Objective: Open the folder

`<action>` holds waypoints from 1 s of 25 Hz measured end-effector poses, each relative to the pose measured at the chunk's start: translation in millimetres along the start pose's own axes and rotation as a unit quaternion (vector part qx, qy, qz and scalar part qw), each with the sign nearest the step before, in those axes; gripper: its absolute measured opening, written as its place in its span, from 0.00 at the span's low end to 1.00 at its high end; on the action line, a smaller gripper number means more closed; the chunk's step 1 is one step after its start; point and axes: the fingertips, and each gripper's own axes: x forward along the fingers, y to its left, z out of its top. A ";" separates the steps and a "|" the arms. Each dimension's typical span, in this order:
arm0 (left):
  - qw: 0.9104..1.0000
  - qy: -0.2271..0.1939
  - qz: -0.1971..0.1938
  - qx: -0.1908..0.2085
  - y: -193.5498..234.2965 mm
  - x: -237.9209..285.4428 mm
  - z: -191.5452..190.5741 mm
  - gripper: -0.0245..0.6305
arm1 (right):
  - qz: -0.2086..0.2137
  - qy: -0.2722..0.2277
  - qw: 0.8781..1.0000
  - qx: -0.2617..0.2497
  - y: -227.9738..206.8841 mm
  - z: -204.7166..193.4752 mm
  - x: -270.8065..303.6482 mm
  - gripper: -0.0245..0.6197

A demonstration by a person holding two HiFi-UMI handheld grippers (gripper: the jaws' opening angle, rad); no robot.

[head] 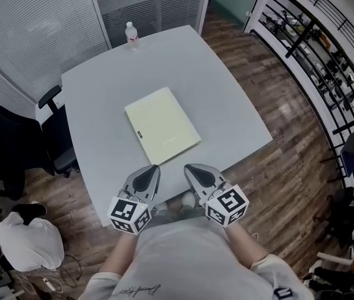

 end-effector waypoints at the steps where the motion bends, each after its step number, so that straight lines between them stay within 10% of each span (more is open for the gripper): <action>1: 1.000 0.000 0.003 -0.003 0.1 2.2 -1.0 0.05 | 0.004 0.002 1.000 -0.002 -2.0 0.6 0.3 0.07; 25: 0.999 0.026 0.030 -0.010 25.5 43.0 -26.6 0.05 | 0.029 0.048 0.998 -0.025 -48.1 -18.7 31.4 0.07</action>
